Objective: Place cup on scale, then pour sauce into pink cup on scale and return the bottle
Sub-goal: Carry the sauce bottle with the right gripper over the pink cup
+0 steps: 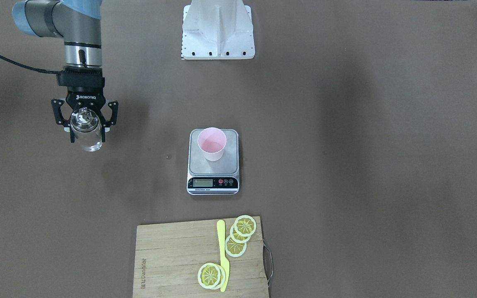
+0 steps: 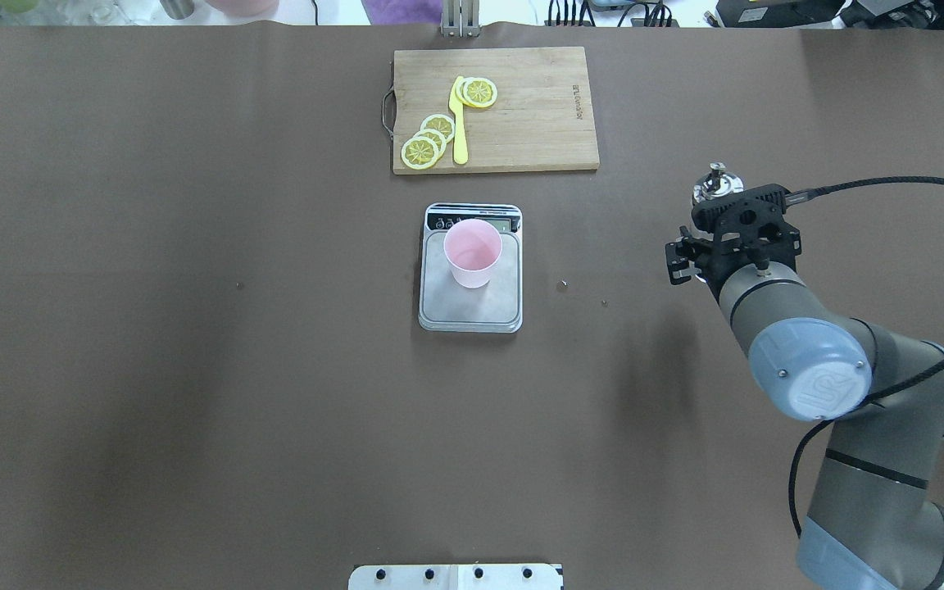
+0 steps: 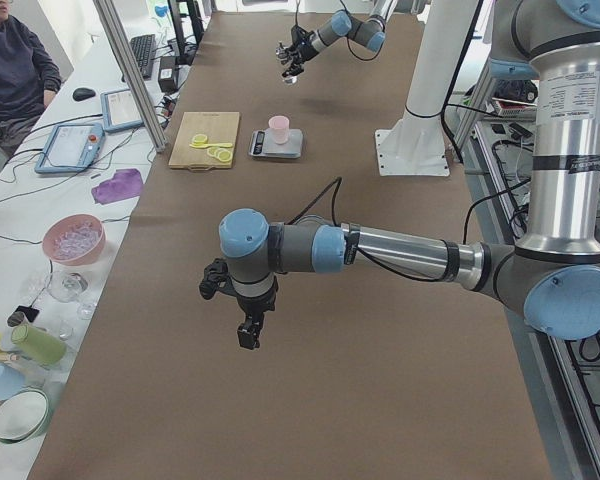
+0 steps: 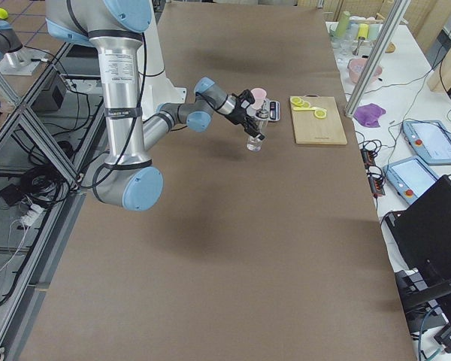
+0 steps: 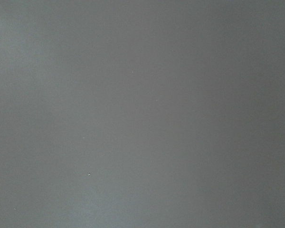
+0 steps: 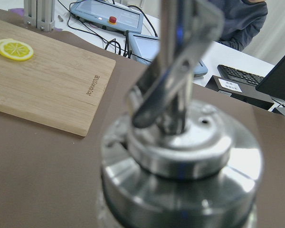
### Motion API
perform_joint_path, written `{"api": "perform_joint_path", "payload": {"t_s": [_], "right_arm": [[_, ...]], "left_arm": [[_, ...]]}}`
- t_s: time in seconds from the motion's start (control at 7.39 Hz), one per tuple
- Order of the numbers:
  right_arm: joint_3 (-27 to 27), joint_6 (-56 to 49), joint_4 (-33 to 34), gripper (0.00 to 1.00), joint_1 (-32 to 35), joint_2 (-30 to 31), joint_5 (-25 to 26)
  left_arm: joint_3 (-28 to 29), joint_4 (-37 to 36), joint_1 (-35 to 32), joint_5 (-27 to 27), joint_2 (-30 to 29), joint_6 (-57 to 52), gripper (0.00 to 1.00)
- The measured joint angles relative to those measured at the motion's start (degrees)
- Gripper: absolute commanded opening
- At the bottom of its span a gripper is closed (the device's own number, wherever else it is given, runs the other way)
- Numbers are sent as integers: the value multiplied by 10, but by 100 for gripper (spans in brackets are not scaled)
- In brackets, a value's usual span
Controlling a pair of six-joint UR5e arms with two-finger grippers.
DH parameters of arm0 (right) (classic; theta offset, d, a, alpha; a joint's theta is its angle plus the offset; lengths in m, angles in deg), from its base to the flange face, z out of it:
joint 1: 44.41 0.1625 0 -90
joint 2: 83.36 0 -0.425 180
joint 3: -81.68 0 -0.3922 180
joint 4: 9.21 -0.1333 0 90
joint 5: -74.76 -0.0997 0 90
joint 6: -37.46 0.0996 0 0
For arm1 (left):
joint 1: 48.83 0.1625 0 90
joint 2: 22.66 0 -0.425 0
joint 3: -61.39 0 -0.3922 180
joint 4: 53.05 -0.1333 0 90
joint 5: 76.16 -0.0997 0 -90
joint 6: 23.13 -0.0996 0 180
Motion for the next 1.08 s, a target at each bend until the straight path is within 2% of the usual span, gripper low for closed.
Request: {"api": "perform_joint_path", "payload": {"t_s": [0.54, 1.08], "right_arm": [[-20, 32, 208, 0, -39, -122, 67], [-64, 56, 336, 0, -60, -199, 111]], "left_arm": [[10, -2, 0, -1, 1, 2, 99], [9, -5, 0, -1, 14, 3, 99]]}}
